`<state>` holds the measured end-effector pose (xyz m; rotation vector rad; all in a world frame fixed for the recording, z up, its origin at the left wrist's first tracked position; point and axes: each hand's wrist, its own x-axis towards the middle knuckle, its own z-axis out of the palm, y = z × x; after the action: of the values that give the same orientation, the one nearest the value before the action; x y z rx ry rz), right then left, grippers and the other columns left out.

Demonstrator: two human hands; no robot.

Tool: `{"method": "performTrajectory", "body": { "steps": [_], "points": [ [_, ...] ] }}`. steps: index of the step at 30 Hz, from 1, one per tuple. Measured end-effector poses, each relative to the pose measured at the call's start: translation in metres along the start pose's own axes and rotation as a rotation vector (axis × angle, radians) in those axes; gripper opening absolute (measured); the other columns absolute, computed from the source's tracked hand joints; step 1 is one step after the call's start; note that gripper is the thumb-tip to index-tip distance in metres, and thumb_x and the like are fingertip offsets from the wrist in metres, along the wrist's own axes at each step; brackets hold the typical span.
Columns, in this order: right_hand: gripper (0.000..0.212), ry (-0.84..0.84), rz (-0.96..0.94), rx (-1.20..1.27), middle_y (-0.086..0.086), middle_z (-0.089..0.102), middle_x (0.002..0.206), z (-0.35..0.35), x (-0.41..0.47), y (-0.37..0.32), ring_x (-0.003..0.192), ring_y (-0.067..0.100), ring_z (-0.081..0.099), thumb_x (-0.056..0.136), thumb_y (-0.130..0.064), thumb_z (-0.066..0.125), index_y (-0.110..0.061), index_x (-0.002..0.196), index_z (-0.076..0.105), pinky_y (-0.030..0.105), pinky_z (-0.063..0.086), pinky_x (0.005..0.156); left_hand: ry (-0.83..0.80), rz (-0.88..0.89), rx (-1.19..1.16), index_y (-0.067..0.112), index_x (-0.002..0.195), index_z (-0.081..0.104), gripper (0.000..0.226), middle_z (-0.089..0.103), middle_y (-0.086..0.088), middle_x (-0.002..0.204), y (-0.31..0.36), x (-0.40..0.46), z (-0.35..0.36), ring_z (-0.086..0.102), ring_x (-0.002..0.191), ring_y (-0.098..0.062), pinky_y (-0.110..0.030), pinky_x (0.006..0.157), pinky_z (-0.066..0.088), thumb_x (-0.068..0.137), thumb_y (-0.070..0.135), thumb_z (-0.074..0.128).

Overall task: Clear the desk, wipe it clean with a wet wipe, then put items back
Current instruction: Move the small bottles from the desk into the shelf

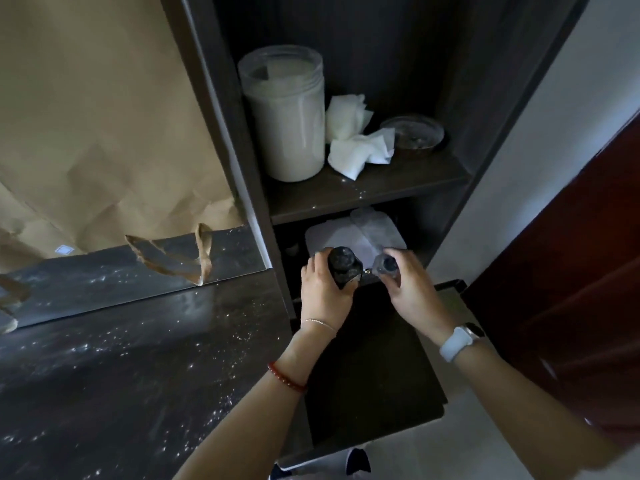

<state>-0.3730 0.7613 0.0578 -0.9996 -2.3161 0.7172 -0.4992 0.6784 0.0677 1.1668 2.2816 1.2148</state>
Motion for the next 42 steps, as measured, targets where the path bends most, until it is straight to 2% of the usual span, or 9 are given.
{"method": "performTrajectory", "body": {
  "steps": [5, 8, 11, 19, 26, 30, 34, 37, 42],
  "points": [
    [0.040, -0.086, -0.065, -0.067, 0.013, 0.052, 0.124, 0.000, 0.024, 0.004, 0.118, 0.025, 0.046, 0.086, -0.008, 0.060, -0.006, 0.124, 0.047, 0.029, 0.037, 0.096, -0.016, -0.079, 0.042, 0.007, 0.128, 0.041, 0.061, 0.049, -0.019, 0.126, -0.004, 0.030, 0.013, 0.045, 0.117, -0.034, -0.035, 0.096, 0.037, 0.074, 0.010, 0.070],
    [0.039, -0.182, -0.104, -0.129, 0.013, 0.052, 0.124, 0.003, 0.037, 0.006, 0.118, 0.027, 0.043, 0.086, -0.006, 0.058, -0.006, 0.123, 0.047, 0.033, 0.036, 0.096, -0.025, -0.073, 0.040, 0.005, 0.131, 0.040, 0.063, 0.036, -0.020, 0.137, -0.009, 0.032, 0.014, 0.039, 0.126, -0.033, -0.032, 0.104, 0.033, 0.076, 0.007, 0.069],
    [0.039, -0.253, -0.126, -0.185, 0.016, 0.048, 0.126, 0.006, 0.048, 0.007, 0.120, 0.031, 0.040, 0.086, -0.002, 0.056, -0.003, 0.124, 0.046, 0.038, 0.035, 0.099, 0.004, -0.093, 0.054, 0.004, 0.131, 0.040, 0.062, 0.037, -0.019, 0.137, -0.008, 0.034, 0.013, 0.042, 0.123, -0.033, -0.027, 0.099, 0.031, 0.077, 0.007, 0.069],
    [0.042, -0.261, -0.137, -0.282, 0.015, 0.047, 0.128, 0.012, 0.078, -0.002, 0.121, 0.032, 0.041, 0.085, 0.005, 0.049, -0.005, 0.126, 0.045, 0.037, 0.033, 0.100, 0.033, -0.170, 0.065, 0.008, 0.135, 0.038, 0.061, 0.046, -0.014, 0.138, -0.003, 0.046, 0.011, 0.045, 0.123, -0.029, -0.022, 0.093, 0.031, 0.080, 0.008, 0.065],
    [0.042, -0.161, -0.128, -0.251, 0.016, 0.057, 0.120, 0.019, 0.076, 0.001, 0.116, 0.034, 0.047, 0.082, 0.002, 0.053, -0.005, 0.123, 0.051, 0.042, 0.036, 0.097, 0.012, -0.210, 0.116, 0.005, 0.136, 0.033, 0.056, 0.040, -0.018, 0.140, 0.001, 0.048, 0.015, 0.046, 0.121, -0.034, -0.033, 0.096, 0.037, 0.086, 0.008, 0.056],
    [0.048, -0.035, -0.133, -0.195, 0.015, 0.054, 0.127, 0.017, 0.049, 0.002, 0.122, 0.032, 0.045, 0.079, -0.001, 0.058, -0.004, 0.126, 0.049, 0.043, 0.036, 0.100, 0.046, -0.097, 0.118, 0.006, 0.139, 0.026, 0.067, 0.026, -0.018, 0.147, -0.003, 0.024, 0.017, 0.030, 0.133, -0.032, -0.034, 0.107, 0.030, 0.082, 0.003, 0.059],
    [0.041, 0.099, -0.080, -0.145, 0.017, 0.055, 0.127, 0.024, -0.006, 0.011, 0.122, 0.032, 0.045, 0.082, -0.005, 0.055, -0.002, 0.123, 0.051, 0.045, 0.040, 0.101, 0.105, 0.073, 0.271, 0.009, 0.126, 0.043, 0.047, 0.044, -0.020, 0.135, -0.022, -0.027, 0.022, 0.043, 0.125, -0.036, -0.045, 0.100, 0.042, 0.080, 0.016, 0.050],
    [0.040, 0.096, 0.012, -0.114, 0.016, 0.056, 0.125, 0.037, -0.061, 0.020, 0.121, 0.030, 0.045, 0.085, -0.019, 0.042, -0.005, 0.121, 0.053, 0.047, 0.040, 0.100, 0.043, 0.049, 0.454, 0.014, 0.119, 0.051, 0.045, 0.056, -0.013, 0.127, -0.044, -0.068, 0.021, 0.050, 0.122, -0.032, -0.046, 0.097, 0.041, 0.079, 0.031, 0.040],
    [0.044, -0.053, 0.292, -0.135, 0.016, 0.060, 0.120, 0.049, -0.158, 0.030, 0.118, 0.034, 0.050, 0.087, -0.027, 0.035, -0.006, 0.117, 0.057, 0.055, 0.045, 0.094, -0.155, -0.088, 0.550, 0.014, 0.123, 0.053, 0.044, 0.055, -0.010, 0.129, -0.084, -0.133, 0.013, 0.046, 0.124, -0.030, -0.047, 0.099, 0.037, 0.083, 0.030, 0.044]
  ]
}}
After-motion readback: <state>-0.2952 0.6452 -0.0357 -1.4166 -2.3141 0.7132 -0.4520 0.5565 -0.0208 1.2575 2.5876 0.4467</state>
